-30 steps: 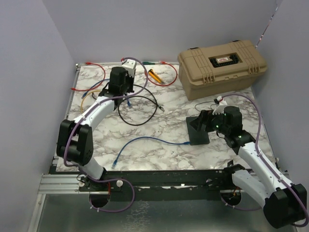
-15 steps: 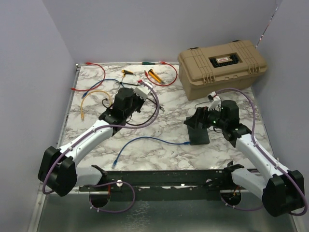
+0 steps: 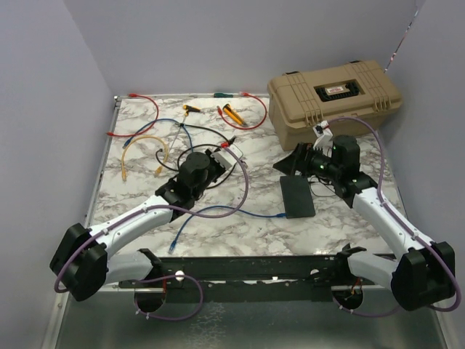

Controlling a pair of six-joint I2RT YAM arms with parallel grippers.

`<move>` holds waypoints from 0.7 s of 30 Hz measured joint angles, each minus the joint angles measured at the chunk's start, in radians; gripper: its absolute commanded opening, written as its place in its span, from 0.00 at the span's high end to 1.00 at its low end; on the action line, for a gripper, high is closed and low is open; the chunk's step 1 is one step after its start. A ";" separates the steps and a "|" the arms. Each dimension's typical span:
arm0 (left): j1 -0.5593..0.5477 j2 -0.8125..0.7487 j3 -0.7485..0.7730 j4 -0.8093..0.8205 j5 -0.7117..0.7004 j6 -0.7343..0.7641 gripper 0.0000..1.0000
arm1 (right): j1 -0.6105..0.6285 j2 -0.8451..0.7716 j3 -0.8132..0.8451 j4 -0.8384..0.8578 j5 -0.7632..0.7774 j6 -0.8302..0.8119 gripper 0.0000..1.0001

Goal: Insert the plug into the switch port
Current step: Pick up the connector from the center of the board.

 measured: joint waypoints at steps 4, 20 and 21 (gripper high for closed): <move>-0.063 -0.008 -0.039 0.065 -0.059 0.041 1.00 | 0.000 0.023 0.020 0.039 0.005 0.085 0.19; -0.381 0.070 -0.233 0.468 -0.417 0.336 1.00 | 0.031 0.102 0.027 0.180 -0.035 0.270 0.30; -0.396 0.080 -0.242 0.498 -0.432 0.366 1.00 | 0.036 0.107 0.027 0.192 -0.046 0.273 0.31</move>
